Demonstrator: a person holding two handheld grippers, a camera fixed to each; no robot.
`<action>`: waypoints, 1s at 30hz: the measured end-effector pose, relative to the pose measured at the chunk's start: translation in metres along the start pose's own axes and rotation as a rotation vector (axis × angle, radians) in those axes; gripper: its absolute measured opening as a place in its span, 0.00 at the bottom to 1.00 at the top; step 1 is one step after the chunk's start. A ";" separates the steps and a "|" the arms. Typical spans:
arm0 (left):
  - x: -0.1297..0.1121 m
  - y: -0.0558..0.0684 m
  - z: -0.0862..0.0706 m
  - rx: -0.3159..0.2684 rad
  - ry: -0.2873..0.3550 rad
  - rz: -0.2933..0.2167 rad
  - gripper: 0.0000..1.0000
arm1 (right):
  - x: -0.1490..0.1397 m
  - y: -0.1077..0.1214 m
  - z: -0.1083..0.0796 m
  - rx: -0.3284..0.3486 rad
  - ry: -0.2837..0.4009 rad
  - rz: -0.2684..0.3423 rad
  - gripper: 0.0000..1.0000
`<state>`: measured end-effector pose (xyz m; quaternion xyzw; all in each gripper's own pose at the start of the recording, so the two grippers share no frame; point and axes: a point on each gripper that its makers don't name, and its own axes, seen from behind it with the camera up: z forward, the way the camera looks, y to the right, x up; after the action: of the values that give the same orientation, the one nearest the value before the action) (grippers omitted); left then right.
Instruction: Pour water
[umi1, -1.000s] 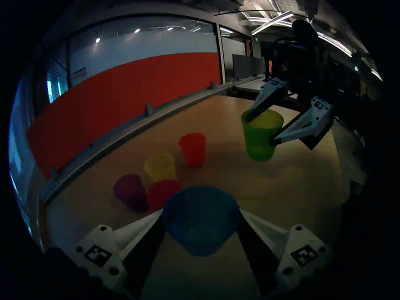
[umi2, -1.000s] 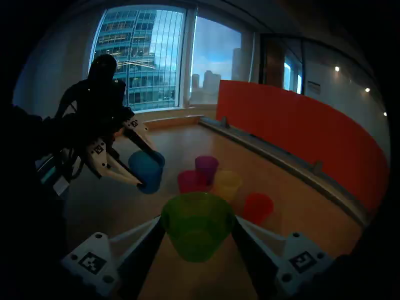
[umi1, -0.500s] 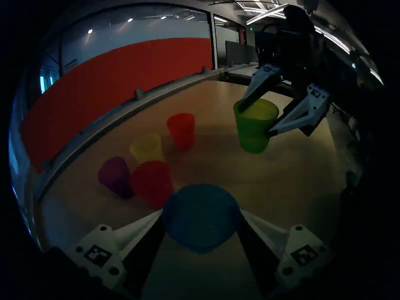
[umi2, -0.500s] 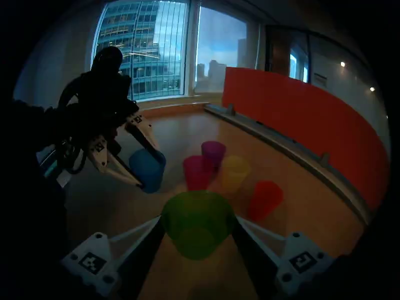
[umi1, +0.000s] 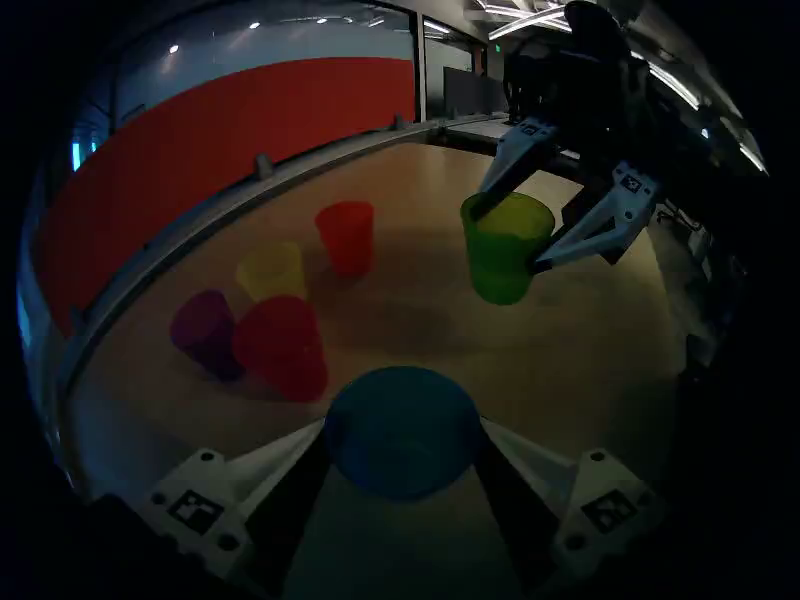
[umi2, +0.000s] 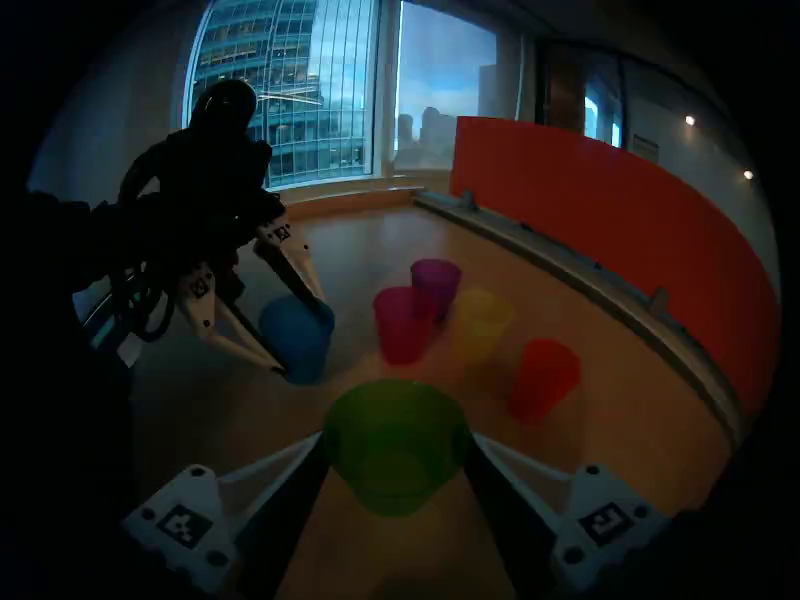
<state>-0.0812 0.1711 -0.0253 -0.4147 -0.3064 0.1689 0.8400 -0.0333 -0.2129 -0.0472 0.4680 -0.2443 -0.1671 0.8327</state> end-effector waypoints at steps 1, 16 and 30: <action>-0.001 0.001 0.001 -0.002 -0.001 0.000 0.88 | -0.001 0.000 0.000 0.001 -0.002 0.001 0.91; -0.015 0.011 0.011 -0.032 -0.028 -0.010 0.89 | -0.024 -0.007 0.007 0.012 -0.036 0.024 0.91; -0.023 0.014 0.015 -0.037 -0.032 -0.017 0.89 | -0.039 -0.008 0.016 0.009 -0.060 0.028 0.91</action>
<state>-0.1089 0.1757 -0.0377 -0.4246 -0.3264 0.1626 0.8287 -0.0745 -0.2084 -0.0570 0.4632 -0.2764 -0.1685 0.8250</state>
